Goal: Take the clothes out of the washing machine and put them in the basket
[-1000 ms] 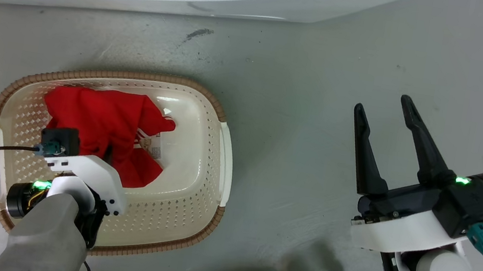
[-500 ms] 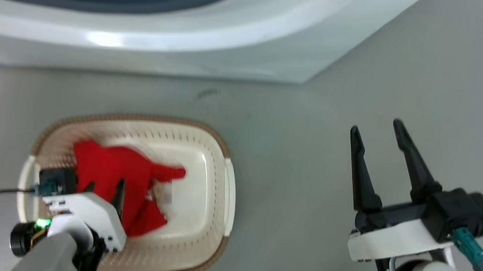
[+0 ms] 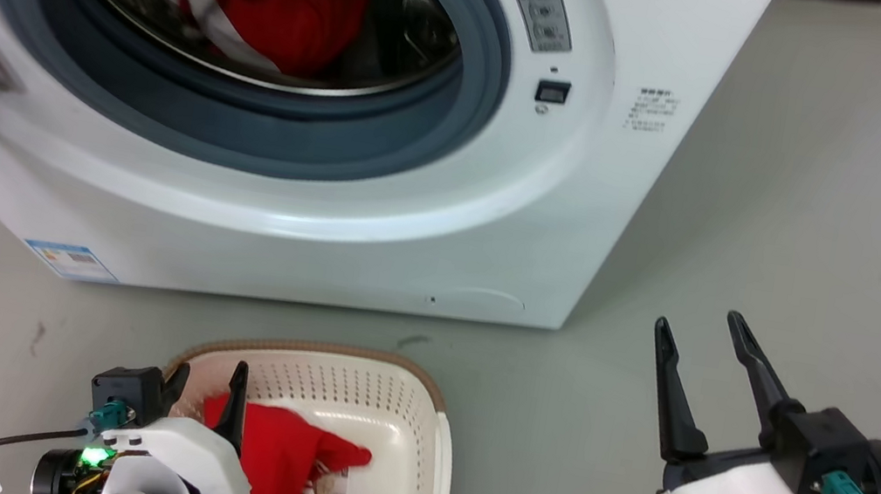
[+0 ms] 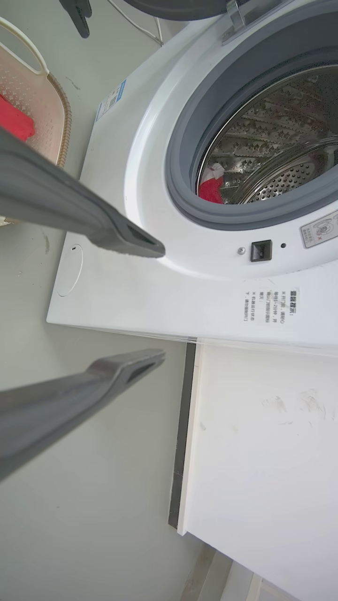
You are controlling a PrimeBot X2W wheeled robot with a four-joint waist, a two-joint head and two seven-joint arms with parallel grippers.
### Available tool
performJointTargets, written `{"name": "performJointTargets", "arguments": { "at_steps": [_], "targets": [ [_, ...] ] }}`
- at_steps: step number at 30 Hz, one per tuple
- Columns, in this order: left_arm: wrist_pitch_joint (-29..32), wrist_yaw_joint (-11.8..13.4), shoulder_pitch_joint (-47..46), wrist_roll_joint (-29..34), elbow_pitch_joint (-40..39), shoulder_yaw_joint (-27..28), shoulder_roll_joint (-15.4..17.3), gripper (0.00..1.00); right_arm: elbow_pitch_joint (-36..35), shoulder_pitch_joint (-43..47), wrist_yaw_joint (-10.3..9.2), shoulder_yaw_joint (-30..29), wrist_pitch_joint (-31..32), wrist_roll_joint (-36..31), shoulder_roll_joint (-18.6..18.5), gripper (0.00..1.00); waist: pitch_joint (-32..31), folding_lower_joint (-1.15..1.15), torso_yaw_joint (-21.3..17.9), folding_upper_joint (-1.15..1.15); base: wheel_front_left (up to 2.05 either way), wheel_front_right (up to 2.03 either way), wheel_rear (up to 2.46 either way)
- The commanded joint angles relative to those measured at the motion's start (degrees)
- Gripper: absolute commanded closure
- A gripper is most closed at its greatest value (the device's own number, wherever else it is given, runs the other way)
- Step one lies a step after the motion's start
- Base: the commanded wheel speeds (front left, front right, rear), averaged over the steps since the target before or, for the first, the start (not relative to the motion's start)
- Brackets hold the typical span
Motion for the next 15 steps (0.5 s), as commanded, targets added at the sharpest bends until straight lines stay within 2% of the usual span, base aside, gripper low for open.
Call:
{"name": "performJointTargets", "arguments": {
  "at_steps": [1,15],
  "targets": [
    [-0.1,0.3,1.0,0.8,-1.2,0.3,-0.4,0.0,-0.3,0.9,-0.04,-0.2,0.2,-0.2,0.0,0.0,-2.4,0.02,1.4,0.0,0.0,0.0,0.0],
    [-0.1,0.6,4.3,9.8,-18.6,4.3,-1.7,0.0,-2.0,3.2,-0.04,-2.0,1.8,-0.3,0.0,0.0,-5.7,0.02,2.9,0.0,0.0,0.0,0.0]
  ]
}}
